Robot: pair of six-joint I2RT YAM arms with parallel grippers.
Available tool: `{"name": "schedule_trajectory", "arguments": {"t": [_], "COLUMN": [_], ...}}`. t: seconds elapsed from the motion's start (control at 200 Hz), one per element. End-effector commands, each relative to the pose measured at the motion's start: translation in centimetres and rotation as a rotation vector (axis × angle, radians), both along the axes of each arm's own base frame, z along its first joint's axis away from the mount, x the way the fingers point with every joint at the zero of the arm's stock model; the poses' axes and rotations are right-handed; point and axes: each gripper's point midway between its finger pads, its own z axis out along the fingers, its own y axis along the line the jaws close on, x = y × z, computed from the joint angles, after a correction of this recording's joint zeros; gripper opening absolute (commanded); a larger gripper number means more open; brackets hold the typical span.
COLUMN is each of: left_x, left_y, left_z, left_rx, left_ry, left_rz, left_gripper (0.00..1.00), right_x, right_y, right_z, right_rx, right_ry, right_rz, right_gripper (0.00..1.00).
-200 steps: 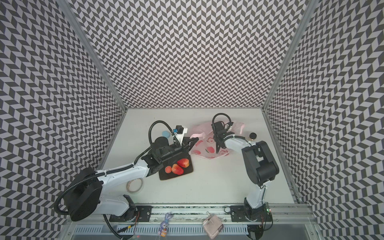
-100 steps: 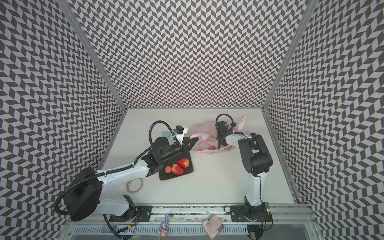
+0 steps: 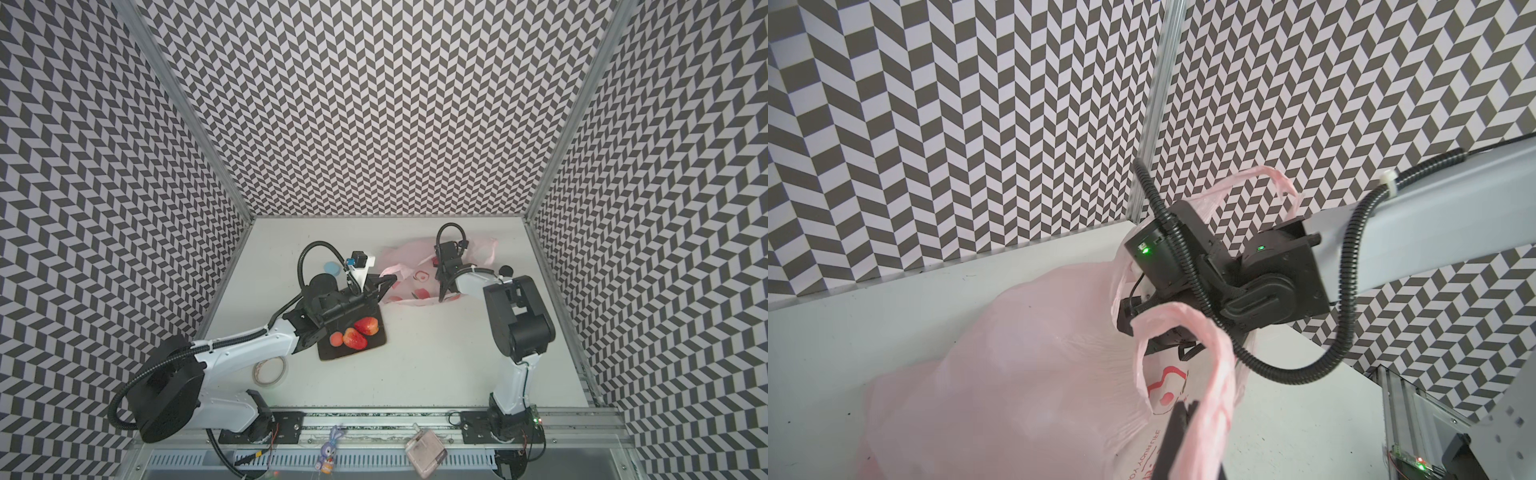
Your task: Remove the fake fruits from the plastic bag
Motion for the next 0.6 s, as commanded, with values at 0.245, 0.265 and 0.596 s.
{"name": "schedule_trajectory", "arguments": {"t": [0.245,0.265,0.596], "left_x": [1.9,2.1,4.6], "left_y": [-0.1,-0.1,-0.1], "left_z": [1.6,1.6,2.3], "left_rx": [-0.028,-0.026,-0.044], "left_ry": [-0.044,-0.043,-0.065], "left_rz": [0.05,0.053,0.063], "left_gripper": [0.0,0.0,0.0], "right_x": [-3.1,-3.3,-6.5], "right_y": [6.7,7.0,8.6], "right_z": [6.6,6.8,9.6], "right_rx": [0.168,0.178,0.237], "right_ry": [-0.161,-0.165,-0.253], "right_rz": [0.342,0.362,0.524], "right_gripper": [0.42,0.42,0.43]}}
